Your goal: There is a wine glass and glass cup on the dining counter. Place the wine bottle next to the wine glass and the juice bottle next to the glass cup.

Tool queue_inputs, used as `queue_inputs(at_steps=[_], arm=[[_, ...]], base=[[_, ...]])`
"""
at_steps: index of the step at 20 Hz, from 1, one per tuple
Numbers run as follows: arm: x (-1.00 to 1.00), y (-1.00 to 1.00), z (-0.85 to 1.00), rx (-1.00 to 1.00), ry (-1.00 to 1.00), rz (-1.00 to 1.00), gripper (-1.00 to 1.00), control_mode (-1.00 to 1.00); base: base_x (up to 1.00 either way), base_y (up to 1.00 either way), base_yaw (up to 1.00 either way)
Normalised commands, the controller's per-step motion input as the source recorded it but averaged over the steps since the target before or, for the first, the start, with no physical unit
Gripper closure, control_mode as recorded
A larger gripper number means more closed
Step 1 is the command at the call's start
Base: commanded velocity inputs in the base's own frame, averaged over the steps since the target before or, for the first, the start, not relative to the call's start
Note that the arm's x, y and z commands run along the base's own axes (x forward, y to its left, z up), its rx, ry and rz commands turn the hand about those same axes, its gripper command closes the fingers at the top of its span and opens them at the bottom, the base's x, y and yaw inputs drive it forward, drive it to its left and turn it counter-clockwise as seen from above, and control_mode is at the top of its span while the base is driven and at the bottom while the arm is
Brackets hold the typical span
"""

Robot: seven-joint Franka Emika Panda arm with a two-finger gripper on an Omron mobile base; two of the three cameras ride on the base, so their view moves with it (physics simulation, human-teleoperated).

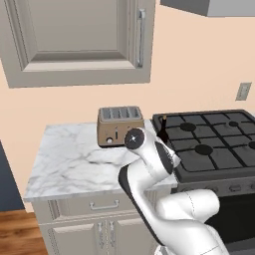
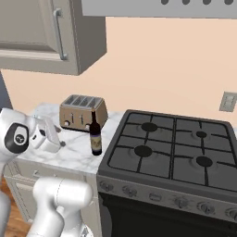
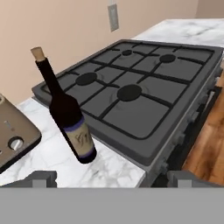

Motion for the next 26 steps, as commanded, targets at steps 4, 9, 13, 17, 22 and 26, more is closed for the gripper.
queue_inputs(at_steps=[4, 9, 13, 17, 22, 26], arm=[[0.19, 0.03, -0.22, -0.07, 0.00, -0.18, -1.00, -1.00], [0.23, -0.05, -0.11, -0.04, 0.00, -0.07, -1.00, -1.00], [0.27, -0.06, -0.12, -0.10, 0.00, -0.03, -1.00, -1.00], [0.22, -0.08, -0.11, -0.08, 0.00, 0.00, -1.00, -1.00], [0.11, -0.11, -0.15, -0.09, 0.00, 0.00, -1.00, -1.00], [0.12, -0.14, -0.13, -0.05, 0.00, 0.00, -1.00, -1.00]], base=[[0.00, 0.00, 0.00], [0.00, 0.00, 0.00], [0.00, 0.00, 0.00], [0.00, 0.00, 0.00], [0.00, 0.00, 0.00], [0.00, 0.00, 0.00]])
